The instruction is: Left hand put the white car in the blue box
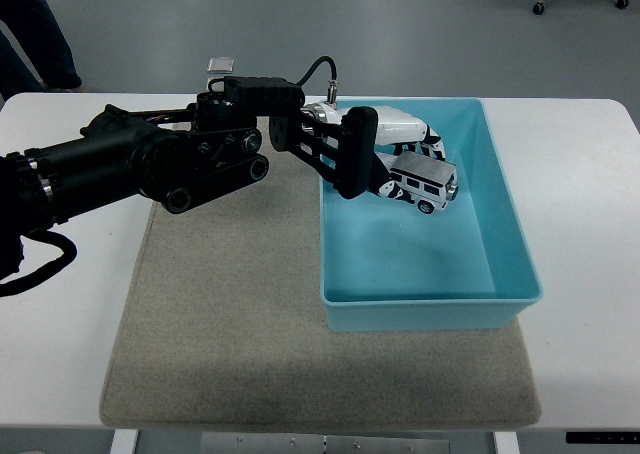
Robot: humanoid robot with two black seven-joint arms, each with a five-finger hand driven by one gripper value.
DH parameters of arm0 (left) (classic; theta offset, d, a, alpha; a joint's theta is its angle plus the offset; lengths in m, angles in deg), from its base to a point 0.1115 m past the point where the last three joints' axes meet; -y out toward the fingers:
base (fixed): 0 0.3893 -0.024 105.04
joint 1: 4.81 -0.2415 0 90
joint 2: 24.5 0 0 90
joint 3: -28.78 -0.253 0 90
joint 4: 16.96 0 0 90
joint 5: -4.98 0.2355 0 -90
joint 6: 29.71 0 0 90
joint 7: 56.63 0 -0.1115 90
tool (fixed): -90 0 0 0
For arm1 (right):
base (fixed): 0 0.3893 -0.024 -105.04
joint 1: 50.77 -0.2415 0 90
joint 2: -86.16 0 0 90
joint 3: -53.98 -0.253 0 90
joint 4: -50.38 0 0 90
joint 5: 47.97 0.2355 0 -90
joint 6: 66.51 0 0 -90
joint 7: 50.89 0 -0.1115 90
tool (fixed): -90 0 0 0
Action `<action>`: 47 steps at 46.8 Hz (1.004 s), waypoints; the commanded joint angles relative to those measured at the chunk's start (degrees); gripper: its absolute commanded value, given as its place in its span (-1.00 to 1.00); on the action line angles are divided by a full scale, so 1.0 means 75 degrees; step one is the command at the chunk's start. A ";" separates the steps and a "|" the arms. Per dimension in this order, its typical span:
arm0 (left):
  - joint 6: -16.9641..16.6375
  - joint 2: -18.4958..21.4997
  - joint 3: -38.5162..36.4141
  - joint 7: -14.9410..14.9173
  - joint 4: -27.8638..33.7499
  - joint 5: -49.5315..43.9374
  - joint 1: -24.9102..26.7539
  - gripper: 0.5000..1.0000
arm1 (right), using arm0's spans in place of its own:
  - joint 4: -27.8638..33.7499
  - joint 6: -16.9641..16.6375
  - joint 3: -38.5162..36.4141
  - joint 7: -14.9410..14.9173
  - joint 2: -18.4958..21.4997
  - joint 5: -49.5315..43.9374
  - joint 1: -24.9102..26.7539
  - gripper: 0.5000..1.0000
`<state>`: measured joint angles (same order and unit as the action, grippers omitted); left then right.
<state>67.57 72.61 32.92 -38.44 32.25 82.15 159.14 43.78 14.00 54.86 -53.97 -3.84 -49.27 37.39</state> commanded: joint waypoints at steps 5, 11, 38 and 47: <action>0.0013 -0.0012 -0.0258 -0.0011 -0.0034 0.0035 0.0019 -1.00 | 0.0000 0.0000 0.0000 0.0000 0.0000 -0.0002 0.0000 0.74; 0.0013 -0.0035 -0.0387 -0.0011 -0.0058 0.0233 0.0019 -1.00 | 0.0000 0.0000 0.0000 0.0000 0.0000 -0.0002 -0.0001 0.74; -0.0116 -0.0152 -0.0376 0.0001 -0.0081 0.0867 -0.0286 0.32 | 0.0000 0.0012 0.0000 0.0000 0.0000 -0.0003 0.0000 0.74; -0.0116 -0.0152 -0.0387 0.0001 -0.0093 0.0855 -0.0309 0.37 | 0.0000 0.0000 0.0000 0.0000 0.0000 0.0009 0.0000 0.74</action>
<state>66.68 71.47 30.08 -38.43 31.56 88.58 156.87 43.78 14.00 54.86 -53.97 -3.84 -49.27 37.39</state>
